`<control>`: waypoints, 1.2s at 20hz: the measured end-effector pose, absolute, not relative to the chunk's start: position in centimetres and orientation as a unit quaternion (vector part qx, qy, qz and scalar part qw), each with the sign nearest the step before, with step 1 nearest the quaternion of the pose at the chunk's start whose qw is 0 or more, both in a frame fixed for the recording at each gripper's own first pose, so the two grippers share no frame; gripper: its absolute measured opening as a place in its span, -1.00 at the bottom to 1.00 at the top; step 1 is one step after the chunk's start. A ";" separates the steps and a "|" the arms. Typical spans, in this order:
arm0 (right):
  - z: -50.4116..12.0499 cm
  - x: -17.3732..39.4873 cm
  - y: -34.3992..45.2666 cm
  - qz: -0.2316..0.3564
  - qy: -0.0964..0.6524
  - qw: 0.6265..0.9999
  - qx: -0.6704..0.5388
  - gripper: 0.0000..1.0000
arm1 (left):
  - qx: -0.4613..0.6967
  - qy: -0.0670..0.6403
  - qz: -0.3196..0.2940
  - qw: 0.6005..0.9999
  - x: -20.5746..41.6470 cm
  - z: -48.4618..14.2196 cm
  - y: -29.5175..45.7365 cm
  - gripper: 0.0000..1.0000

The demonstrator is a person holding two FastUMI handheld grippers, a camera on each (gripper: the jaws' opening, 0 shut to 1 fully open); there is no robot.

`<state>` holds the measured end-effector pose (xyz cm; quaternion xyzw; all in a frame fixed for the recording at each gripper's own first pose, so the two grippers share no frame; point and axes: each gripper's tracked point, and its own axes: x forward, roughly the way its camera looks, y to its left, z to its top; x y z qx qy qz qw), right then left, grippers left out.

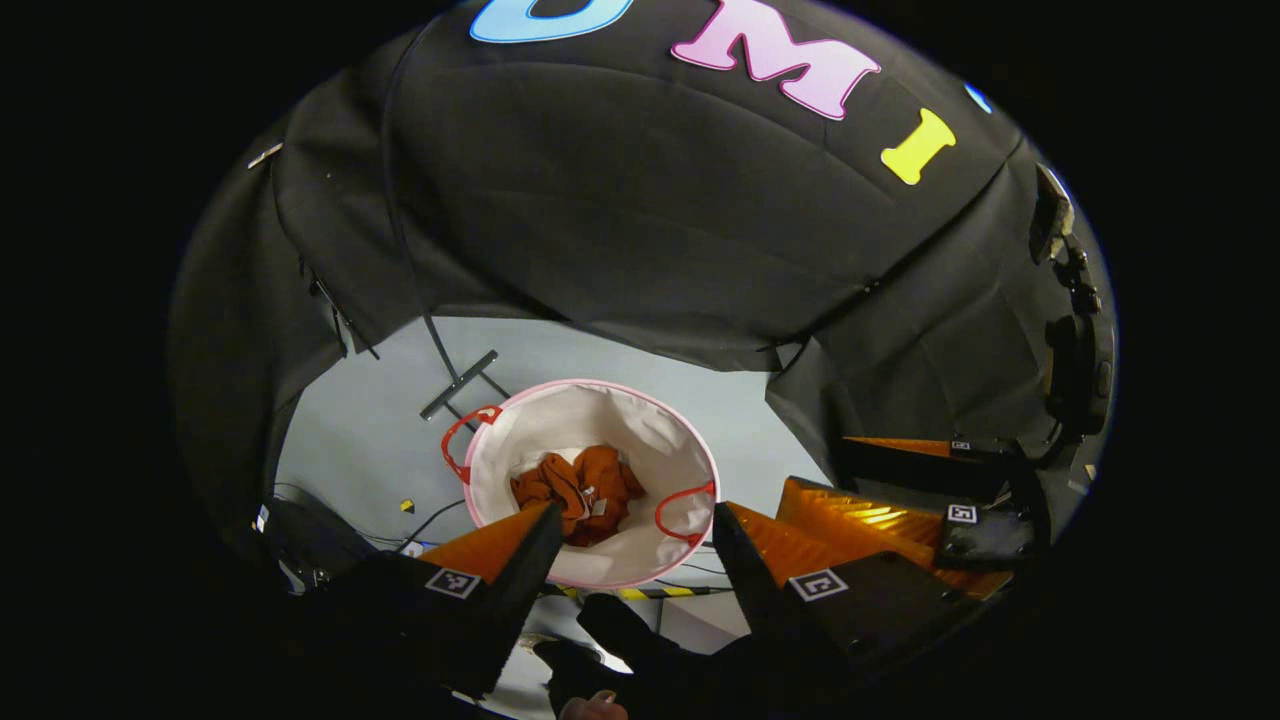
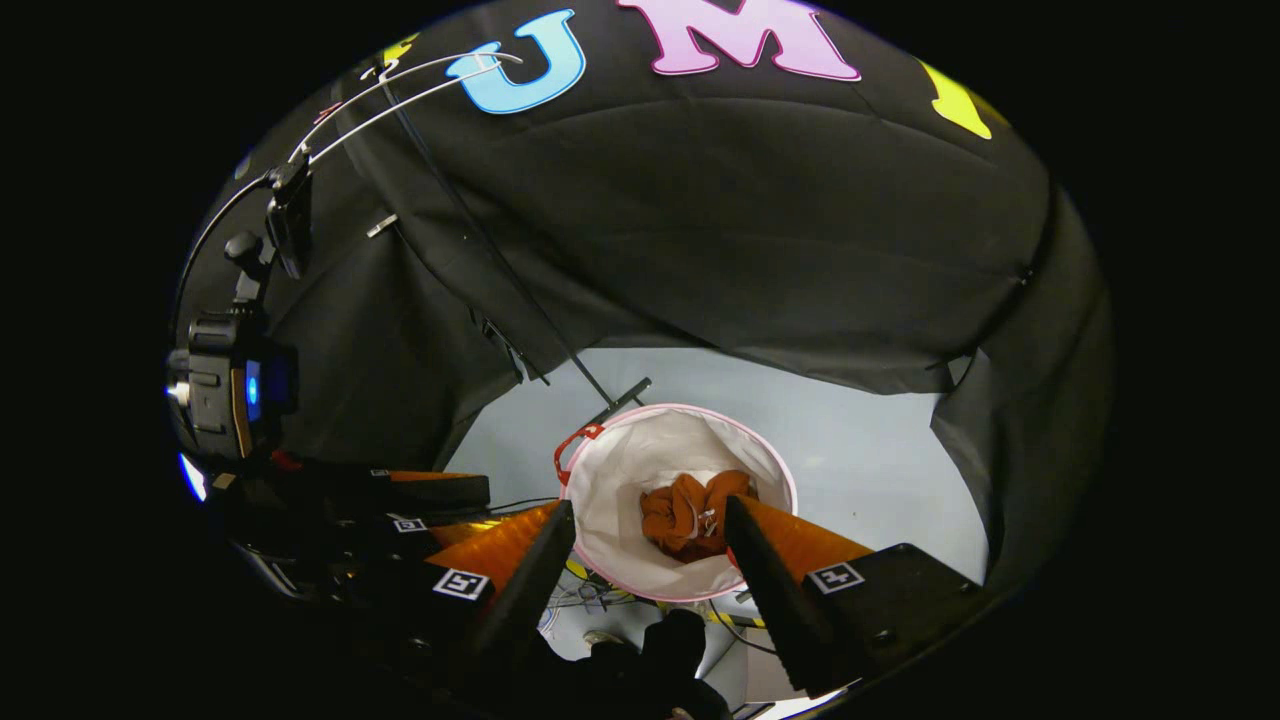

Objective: Grasp the clothes on the hanger with both hands and then place them into the laundry hamper below.

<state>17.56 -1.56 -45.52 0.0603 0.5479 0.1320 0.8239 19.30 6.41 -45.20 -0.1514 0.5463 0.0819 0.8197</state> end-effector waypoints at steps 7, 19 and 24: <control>-39.4 16.1 -0.9 0.118 0.488 0.863 0.059 0.99 | -0.133 0.466 0.078 0.871 17.7 -37.6 7.0 0.92; -22.1 9.1 3.7 0.083 0.320 0.941 0.069 0.98 | -0.070 0.299 0.020 0.951 9.0 -19.5 6.4 0.92; -13.1 5.0 4.1 0.066 0.210 0.975 0.045 0.98 | -0.037 0.187 0.000 0.982 3.3 -11.3 5.9 0.90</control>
